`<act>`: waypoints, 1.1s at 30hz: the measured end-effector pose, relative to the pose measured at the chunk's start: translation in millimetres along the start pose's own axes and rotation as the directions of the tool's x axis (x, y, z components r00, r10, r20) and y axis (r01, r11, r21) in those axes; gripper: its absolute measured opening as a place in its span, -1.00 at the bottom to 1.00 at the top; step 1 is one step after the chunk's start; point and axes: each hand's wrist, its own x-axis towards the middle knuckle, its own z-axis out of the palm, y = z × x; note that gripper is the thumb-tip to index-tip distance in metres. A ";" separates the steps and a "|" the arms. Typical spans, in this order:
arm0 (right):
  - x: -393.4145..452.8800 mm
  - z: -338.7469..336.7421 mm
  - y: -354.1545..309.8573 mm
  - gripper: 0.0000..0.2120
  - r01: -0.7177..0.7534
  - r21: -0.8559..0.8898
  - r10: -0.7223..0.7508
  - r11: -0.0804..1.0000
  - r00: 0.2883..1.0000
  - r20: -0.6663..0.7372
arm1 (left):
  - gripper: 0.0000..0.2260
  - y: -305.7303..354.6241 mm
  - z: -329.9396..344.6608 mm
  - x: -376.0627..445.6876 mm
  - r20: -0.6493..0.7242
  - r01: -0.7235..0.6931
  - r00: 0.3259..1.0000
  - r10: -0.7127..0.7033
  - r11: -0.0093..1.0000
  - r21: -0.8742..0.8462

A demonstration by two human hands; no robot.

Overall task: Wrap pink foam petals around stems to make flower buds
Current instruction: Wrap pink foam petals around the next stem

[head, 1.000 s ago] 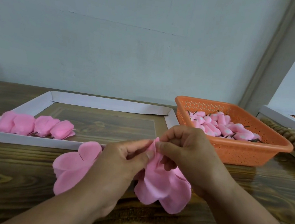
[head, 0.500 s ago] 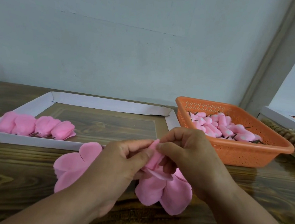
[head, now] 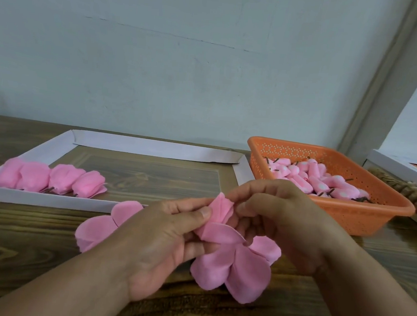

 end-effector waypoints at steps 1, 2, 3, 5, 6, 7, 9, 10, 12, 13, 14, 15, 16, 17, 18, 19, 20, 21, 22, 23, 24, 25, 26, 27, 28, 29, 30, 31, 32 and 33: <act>-0.1 -1.5 -0.4 -0.80 0.006 -0.028 -0.006 1.000 1.000 0.009 | -0.68 0.7 0.9 -0.4 0.010 0.007 1.000 -0.007 1.000 -0.010; -0.1 -2.4 -0.7 -0.79 0.018 -0.061 -0.018 0.998 1.000 0.008 | -0.71 1.3 1.6 -0.9 0.024 0.013 1.000 -0.013 1.000 -0.018; -0.1 -3.3 -0.8 -0.80 0.033 -0.082 -0.033 0.996 0.999 0.005 | -0.73 2.0 2.0 -1.5 0.045 0.021 0.999 -0.019 0.999 -0.028; -0.2 -4.9 -1.5 -0.82 0.060 -0.085 -0.061 0.995 0.998 -0.007 | -0.75 3.8 1.8 -2.6 0.095 0.046 0.995 -0.040 0.997 -0.067; -0.4 -5.5 -1.9 -0.83 0.077 -0.084 -0.078 0.994 0.997 -0.012 | -0.75 5.1 1.5 -3.1 0.123 0.066 0.991 -0.054 0.993 -0.097; -0.7 -5.9 -2.2 -0.83 0.096 -0.084 -0.097 0.992 0.995 -0.012 | -0.75 6.1 0.6 -3.2 0.153 0.088 0.986 -0.068 0.987 -0.133; -1.6 -5.9 -2.8 -0.82 0.135 -0.067 -0.136 0.989 0.991 -0.007 | -0.79 8.6 -0.5 -3.6 0.210 0.124 0.974 -0.082 0.973 -0.194; -1.8 -5.7 -3.0 -0.81 0.152 -0.056 -0.152 0.987 0.988 -0.004 | -0.82 9.8 -0.6 -4.1 0.236 0.135 0.968 -0.083 0.967 -0.215; -2.4 -6.3 -3.0 -0.78 0.174 -0.052 -0.174 0.983 0.985 0.002 | -0.76 11.4 -0.5 -4.8 0.273 0.152 0.958 -0.083 0.958 -0.242; -2.7 -6.9 -3.2 -0.76 0.179 -0.054 -0.179 0.982 0.984 0.008 | -0.74 11.6 -0.6 -5.0 0.278 0.157 0.957 -0.085 0.955 -0.250; -3.2 -7.6 -3.4 -0.75 0.180 -0.057 -0.179 0.982 0.984 0.017 | -0.76 11.8 -0.7 -5.0 0.275 0.159 0.957 -0.086 0.953 -0.256; -3.7 -8.6 -3.6 -0.75 0.180 -0.060 -0.178 0.982 0.983 0.033 | -0.79 11.9 -1.2 -4.8 0.270 0.159 0.959 -0.086 0.952 -0.262; -4.3 -9.3 -3.9 -0.75 0.182 -0.065 -0.179 0.981 0.983 0.050 | -0.80 12.1 -1.3 -4.9 0.266 0.157 0.960 -0.085 0.951 -0.265; -4.5 -9.6 -4.3 -0.76 0.188 -0.074 -0.183 0.979 0.981 0.064 | -0.79 12.3 -1.4 -5.0 0.265 0.154 0.961 -0.082 0.952 -0.263; -4.7 -9.5 -4.5 -0.77 0.197 -0.089 -0.191 0.976 0.979 0.071 | -0.79 12.1 -1.4 -5.1 0.266 0.146 0.961 -0.077 0.956 -0.254; -4.7 -9.3 -4.6 -0.78 0.209 -0.107 -0.202 0.972 0.977 0.074 | -0.80 11.9 -1.1 -5.2 0.261 0.134 0.963 -0.070 0.963 -0.235; -4.6 -9.0 -4.6 -0.80 0.221 -0.122 -0.213 0.968 0.974 0.071 | -0.80 11.9 -0.6 -5.4 0.250 0.119 0.966 -0.064 0.970 -0.212; -4.5 -8.7 -4.6 -0.83 0.229 -0.137 -0.222 0.964 0.973 0.064 | -0.77 11.8 -0.3 -5.7 0.237 0.105 0.970 -0.059 0.976 -0.189; -4.7 -8.3 -4.6 -0.85 0.234 -0.153 -0.229 0.960 0.972 0.054 | -0.73 11.5 0.5 -5.8 0.225 0.092 0.973 -0.053 0.982 -0.166; -4.8 -7.9 -4.6 -0.87 0.239 -0.171 -0.234 0.956 0.971 0.046 | -0.71 11.2 1.3 -5.7 0.213 0.078 0.976 -0.045 0.986 -0.146; -5.3 -7.5 -4.9 -0.87 0.243 -0.186 -0.240 0.952 0.970 0.038 | -0.70 11.1 2.1 -5.7 0.200 0.065 0.979 -0.039 0.990 -0.127; -5.7 -7.0 -5.3 -0.87 0.249 -0.196 -0.248 0.948 0.968 0.031 | -0.70 10.8 2.1 -5.7 0.188 0.054 0.982 -0.032 0.992 -0.115; -6.2 -6.4 -5.8 -0.86 0.258 -0.204 -0.258 0.944 0.966 0.026 | -0.71 10.9 2.6 -5.7 0.178 0.046 0.984 -0.027 0.993 -0.105; -6.6 -5.6 -6.5 -0.83 0.268 -0.213 -0.270 0.940 0.963 0.021 | -0.72 10.7 3.0 -5.7 0.172 0.041 0.985 -0.024 0.994 -0.098; -7.3 -4.9 -7.2 -0.81 0.277 -0.224 -0.280 0.934 0.960 0.020 | -0.72 10.6 3.3 -5.7 0.168 0.038 0.986 -0.021 0.995 -0.095; -7.9 -4.2 -8.0 -0.79 0.286 -0.238 -0.290 0.928 0.957 0.017 | -0.73 10.5 3.5 -5.6 0.164 0.035 0.986 -0.018 0.995 -0.098; -8.4 -3.4 -8.9 -0.77 0.292 -0.253 -0.299 0.922 0.954 0.013 | -0.72 10.3 3.9 -5.6 0.157 0.030 0.988 -0.014 0.994 -0.101; -8.9 -2.9 -9.7 -0.76 0.297 -0.270 -0.307 0.916 0.952 0.006 | -0.72 10.3 4.2 -5.7 0.146 0.026 0.989 -0.010 0.994 -0.105; -9.4 -2.6 -10.3 -0.75 0.301 -0.290 -0.316 0.908 0.949 -0.003 | -0.71 10.1 4.4 -5.5 0.136 0.024 0.991 -0.009 0.994 -0.106; -9.5 -2.4 -10.6 -0.74 0.306 -0.312 -0.325 0.899 0.946 -0.009 | -0.71 10.1 4.6 -5.7 0.129 0.023 0.992 -0.009 0.994 -0.107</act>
